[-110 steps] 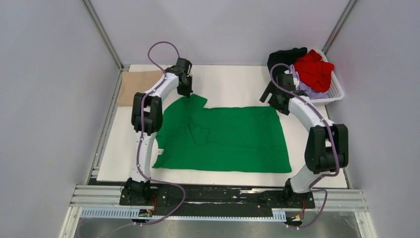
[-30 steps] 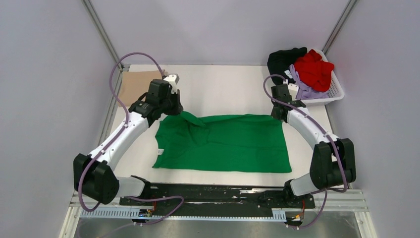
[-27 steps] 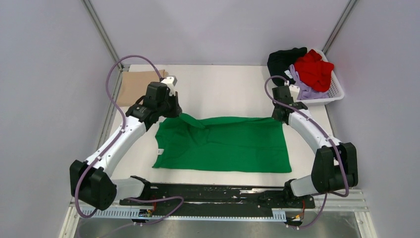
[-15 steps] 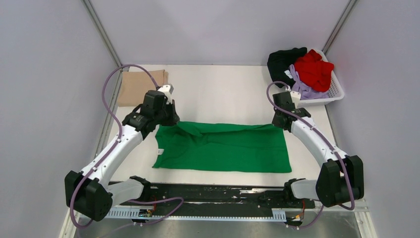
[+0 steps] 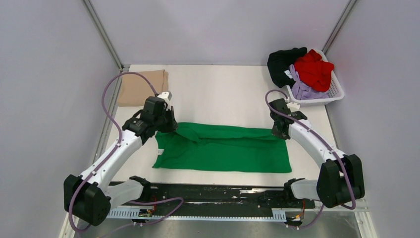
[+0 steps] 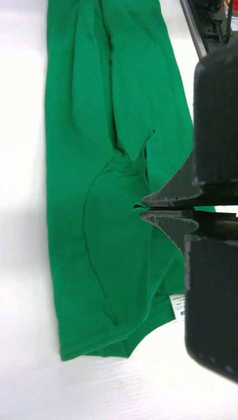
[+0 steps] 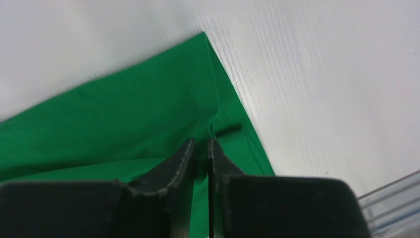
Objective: Fold and stack the t-shirts
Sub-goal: Fold the other side of the tshirt into a rectangle
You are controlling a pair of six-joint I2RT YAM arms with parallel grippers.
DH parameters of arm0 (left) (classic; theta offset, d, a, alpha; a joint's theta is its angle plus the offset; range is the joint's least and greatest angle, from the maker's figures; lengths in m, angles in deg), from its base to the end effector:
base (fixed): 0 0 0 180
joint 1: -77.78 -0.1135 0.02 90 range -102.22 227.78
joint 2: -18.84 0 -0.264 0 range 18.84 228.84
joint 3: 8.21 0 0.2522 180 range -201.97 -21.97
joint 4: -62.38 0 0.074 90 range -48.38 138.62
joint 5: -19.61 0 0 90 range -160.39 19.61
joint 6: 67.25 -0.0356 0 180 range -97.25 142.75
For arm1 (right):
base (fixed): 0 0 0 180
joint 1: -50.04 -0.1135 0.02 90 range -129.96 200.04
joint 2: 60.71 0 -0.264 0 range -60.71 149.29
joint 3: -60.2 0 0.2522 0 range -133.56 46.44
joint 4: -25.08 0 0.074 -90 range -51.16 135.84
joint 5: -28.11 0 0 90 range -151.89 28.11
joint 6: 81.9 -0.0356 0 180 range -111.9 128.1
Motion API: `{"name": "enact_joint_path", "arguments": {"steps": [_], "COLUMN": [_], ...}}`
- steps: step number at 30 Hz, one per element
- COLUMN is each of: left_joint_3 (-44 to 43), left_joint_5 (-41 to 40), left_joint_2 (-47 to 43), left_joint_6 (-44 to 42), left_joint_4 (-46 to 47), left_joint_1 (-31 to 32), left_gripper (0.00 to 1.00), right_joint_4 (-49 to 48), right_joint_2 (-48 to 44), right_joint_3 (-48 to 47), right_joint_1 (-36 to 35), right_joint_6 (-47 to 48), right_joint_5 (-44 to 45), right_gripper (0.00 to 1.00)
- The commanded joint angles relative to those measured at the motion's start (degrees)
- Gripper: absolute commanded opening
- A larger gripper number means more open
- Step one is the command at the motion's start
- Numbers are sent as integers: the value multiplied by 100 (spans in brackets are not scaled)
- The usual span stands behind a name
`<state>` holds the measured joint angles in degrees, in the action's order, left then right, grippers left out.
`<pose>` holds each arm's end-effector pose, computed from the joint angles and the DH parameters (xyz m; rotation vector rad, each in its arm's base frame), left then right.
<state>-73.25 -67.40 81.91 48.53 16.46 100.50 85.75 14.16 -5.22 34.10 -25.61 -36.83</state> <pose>0.2127 -0.0911 0.2815 -0.0373 2.3868 -0.4735 0.2311 0.0503 0.2270 0.5070 2.5806 -0.3367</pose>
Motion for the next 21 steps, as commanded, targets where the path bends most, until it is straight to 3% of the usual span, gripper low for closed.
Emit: {"name": "enact_joint_path", "arguments": {"steps": [1, 5, 7, 10, 13, 15, 17, 18, 19, 21], "left_joint_3": [219, 560, 767, 930, 972, 914, 839, 817, 768, 699], "left_joint_5": [96, 23, 26, 262, 370, 312, 315, 288, 276, 300], "left_joint_2": [-320, -635, -840, -1160, -1580, -1756, -1833, -1816, -1776, -1579], "left_joint_6": [428, 820, 1010, 1361, 1658, 1723, 1658, 1614, 1542, 1483], "left_joint_4": [-228, -754, -1158, -1798, -2198, -2413, -2384, -2258, -2162, -1800], "left_joint_1": [95, 185, 229, 338, 436, 451, 460, 461, 461, 457], "left_gripper": [0, 11, 16, 34, 51, 65, 87, 92, 98, 100], "right_joint_4": [380, 781, 1107, 1390, 1382, 1327, 1120, 953, 740, 285], "right_joint_2": [-84, -3, -22, -290, -704, -930, -1175, -1309, -1443, -1675], "right_joint_3": [98, 130, 83, 107, 87, 16, -2, 24, 70, 186], "right_joint_1": [-19, -17, -14, -21, -13, -6, -5, -5, -5, -7], "right_joint_6": [-518, -948, -1180, -1433, -1463, -1487, -1430, -1355, -1228, -1009], "right_joint_5": [64, 5, 22, 120, 201, 267, 243, 169, 18, -436], "right_gripper": [17, 19, 26, 33, 54, 73, 92, 99, 100, 100]}}
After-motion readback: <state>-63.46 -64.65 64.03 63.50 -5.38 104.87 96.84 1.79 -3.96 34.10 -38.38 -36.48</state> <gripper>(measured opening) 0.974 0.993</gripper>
